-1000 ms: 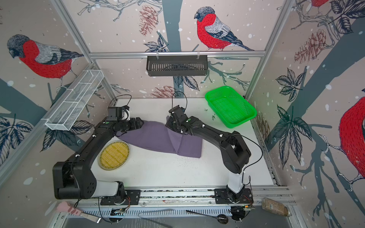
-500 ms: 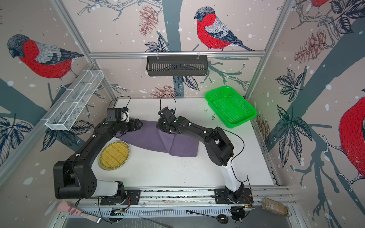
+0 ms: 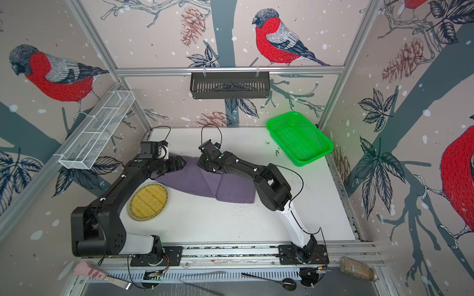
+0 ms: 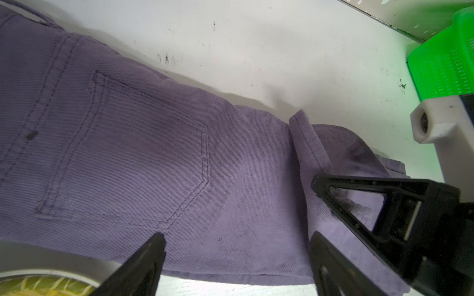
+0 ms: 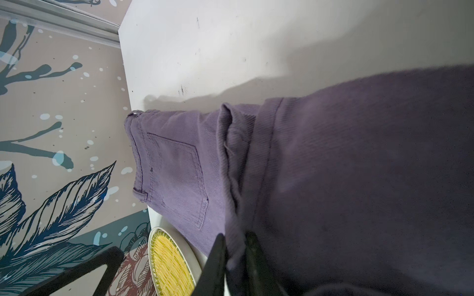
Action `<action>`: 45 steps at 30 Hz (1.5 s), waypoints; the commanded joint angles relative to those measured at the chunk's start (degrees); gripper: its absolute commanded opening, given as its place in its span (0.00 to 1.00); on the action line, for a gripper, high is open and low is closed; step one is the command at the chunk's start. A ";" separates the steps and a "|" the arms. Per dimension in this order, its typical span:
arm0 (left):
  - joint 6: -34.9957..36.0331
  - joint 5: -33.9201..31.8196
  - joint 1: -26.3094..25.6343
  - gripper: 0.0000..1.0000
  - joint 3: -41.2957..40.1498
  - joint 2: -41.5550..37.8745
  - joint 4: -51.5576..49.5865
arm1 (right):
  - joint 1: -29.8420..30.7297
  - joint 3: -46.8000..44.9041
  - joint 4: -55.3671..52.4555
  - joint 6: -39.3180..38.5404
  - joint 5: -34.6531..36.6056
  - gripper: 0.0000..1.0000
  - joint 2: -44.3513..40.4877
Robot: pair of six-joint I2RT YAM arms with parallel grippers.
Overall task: Fold and stack the trousers
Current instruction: Fold the trousers at the center of the table, then smooth out the trousers at the center of the table.
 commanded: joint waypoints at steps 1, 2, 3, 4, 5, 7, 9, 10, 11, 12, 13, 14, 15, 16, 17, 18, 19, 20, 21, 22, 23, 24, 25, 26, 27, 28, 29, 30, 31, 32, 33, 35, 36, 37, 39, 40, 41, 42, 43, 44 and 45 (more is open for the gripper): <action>0.65 0.84 0.11 0.88 -0.12 0.43 1.10 | 0.22 0.85 0.75 -0.17 1.56 0.26 0.62; 0.64 1.03 0.07 0.88 -0.12 0.56 1.14 | 0.19 0.26 1.18 -0.08 1.22 0.31 0.71; 0.65 1.29 0.06 0.88 -0.12 0.70 1.15 | 0.13 -0.42 2.07 0.05 0.67 0.37 0.71; 0.65 1.40 0.08 0.87 -0.12 0.79 1.18 | 0.15 -0.83 2.72 0.10 0.23 0.41 0.72; 0.64 1.59 0.09 0.88 -0.10 0.77 1.14 | 0.02 -0.79 3.21 -0.34 -0.49 0.45 0.76; 0.56 1.73 0.07 0.87 -0.03 0.66 1.14 | -0.21 -0.16 3.27 -1.55 -1.03 0.47 0.68; 0.54 1.94 0.08 0.87 0.05 0.40 0.85 | -0.87 -0.17 3.28 -3.07 -1.33 0.48 -0.22; 0.49 2.08 0.13 0.87 -0.01 0.25 0.77 | -1.28 -0.43 3.41 -3.79 -1.90 0.48 -0.76; 0.56 2.43 0.10 0.87 -0.11 0.02 0.69 | -1.89 -0.95 3.06 -4.49 -2.46 0.48 -1.55; 0.46 3.26 0.13 0.87 -0.27 -0.09 0.53 | -2.37 -1.95 3.00 -5.41 -2.52 0.49 -2.71; 0.31 3.99 0.06 0.87 -0.53 -0.30 0.66 | -2.90 -3.16 3.07 -6.38 -2.37 0.49 -4.02; -0.09 4.95 0.08 0.86 -0.56 -0.48 0.77 | -3.42 -4.66 2.72 -7.65 -2.20 0.49 -5.69; -0.63 6.06 0.02 0.86 -1.48 -0.83 0.83 | -3.98 -6.24 1.94 -9.22 -1.64 0.50 -7.51; -1.22 7.08 -0.25 0.85 -2.19 -1.18 1.10 | -4.50 -7.56 1.04 -10.81 -1.02 0.50 -9.22; -1.89 8.03 -0.59 0.85 -2.91 -1.84 1.37 | -4.97 -9.20 -0.48 -12.77 0.16 0.50 -11.24; -2.48 8.35 -1.38 0.84 -3.39 -2.54 1.61 | -5.61 -11.53 -1.68 -15.14 1.51 0.50 -13.64; -3.04 8.15 -2.43 0.83 -3.75 -3.12 1.57 | -6.18 -13.68 -2.51 -17.08 2.43 0.50 -15.76; -3.61 7.53 -4.05 0.83 -3.81 -3.85 1.49 | -7.16 -16.42 -3.27 -19.19 2.64 0.50 -18.20; -4.37 6.92 -5.70 0.83 -3.81 -4.48 1.28 | -8.53 -19.59 -3.07 -22.36 0.77 0.50 -20.66; -5.24 6.79 -7.29 0.82 -3.81 -4.93 1.47 | -9.81 -22.33 -3.44 -24.68 -0.66 0.50 -22.64; -6.46 6.69 -9.23 0.82 -3.90 -5.46 1.94 | -11.31 -25.42 -4.42 -27.01 -0.83 0.50 -25.09; -7.61 6.37 -11.31 0.82 -3.91 -5.76 2.66 | -12.59 -28.38 -5.22 -30.16 -0.69 0.50 -27.51; -8.59 5.74 -13.39 0.82 -3.90 -5.89 3.03 | -13.48 -30.98 -5.69 -32.30 -0.73 0.50 -29.63; -9.75 4.88 -15.83 0.81 -3.73 -5.82 3.56 | -14.67 -33.73 -6.24 -33.46 -0.76 0.51 -32.07; -10.90 4.14 -18.08 0.82 -3.62 -5.39 4.12 | -15.82 -36.66 -6.15 -34.11 -1.12 0.51 -34.47; -12.04 3.70 -19.88 0.81 -3.63 -5.01 4.74 | -16.67 -39.11 -5.59 -34.79 -1.81 0.51 -36.33; -13.36 3.49 -21.95 0.81 -3.60 -4.37 5.73 | -17.75 -41.90 -4.71 -35.10 -2.90 0.51 -38.29; -14.56 3.38 -23.82 0.80 -3.64 -3.79 6.79 | -18.63 -44.00 -4.01 -35.27 -4.09 0.51 -39.56; -15.67 3.29 -25.86 0.80 -3.51 -2.98 7.99 | -19.46 -46.00 -3.05 -35.42 -5.30 0.51 -40.85; -16.63 3.11 -28.31 0.80 -3.24 -1.91 9.11 | -20.20 -47.65 -2.58 -35.85 -5.22 0.51 -41.83; -17.32 2.85 -30.20 0.80 -2.86 -0.83 9.93 | -20.47 -48.66 -2.43 -36.41 -4.21 0.51 -42.35; -18.61 2.15 -33.68 0.79 -1.74 1.91 11.36 | -20.46 -50.12 -2.45 -39.69 -0.88 0.51 -42.77; -19.30 2.04 -34.75 0.77 -1.67 2.99 12.18 | -20.34 -50.72 -2.12 -41.81 0.01 0.51 -42.84; -20.20 2.05 -35.55 0.76 -1.77 4.09 13.46 | -20.21 -51.43 -1.55 -44.82 1.93 0.51 -42.79; -21.80 2.38 -36.67 0.75 -2.52 5.80 16.51 | -19.89 -52.68 -0.19 -49.78 6.68 0.52 -42.83; -22.70 2.73 -37.15 0.75 -3.03 6.68 18.37 | -20.01 -53.66 1.33 -52.33 8.36 0.52 -42.79; -23.58 3.27 -37.54 0.74 -3.21 8.04 19.89 | -20.09 -54.80 2.87 -54.36 9.63 0.52 -42.59; -24.37 3.75 -38.02 0.73 -3.16 9.24 20.84 | -20.23 -55.79 4.20 -55.47 10.55 0.52 -42.39; -25.03 4.26 -38.74 0.72 -2.89 10.62 21.76 | -20.52 -56.80 5.65 -56.18 10.93 0.52 -41.96; -25.60 4.26 -39.50 0.72 -2.68 11.95 22.55 | -20.97 -57.33 6.91 -57.01 10.76 0.52 -41.45; -26.08 4.41 -40.02 0.72 -2.63 12.99 23.26 | -21.16 -57.71 7.77 -57.67 10.85 0.52 -40.77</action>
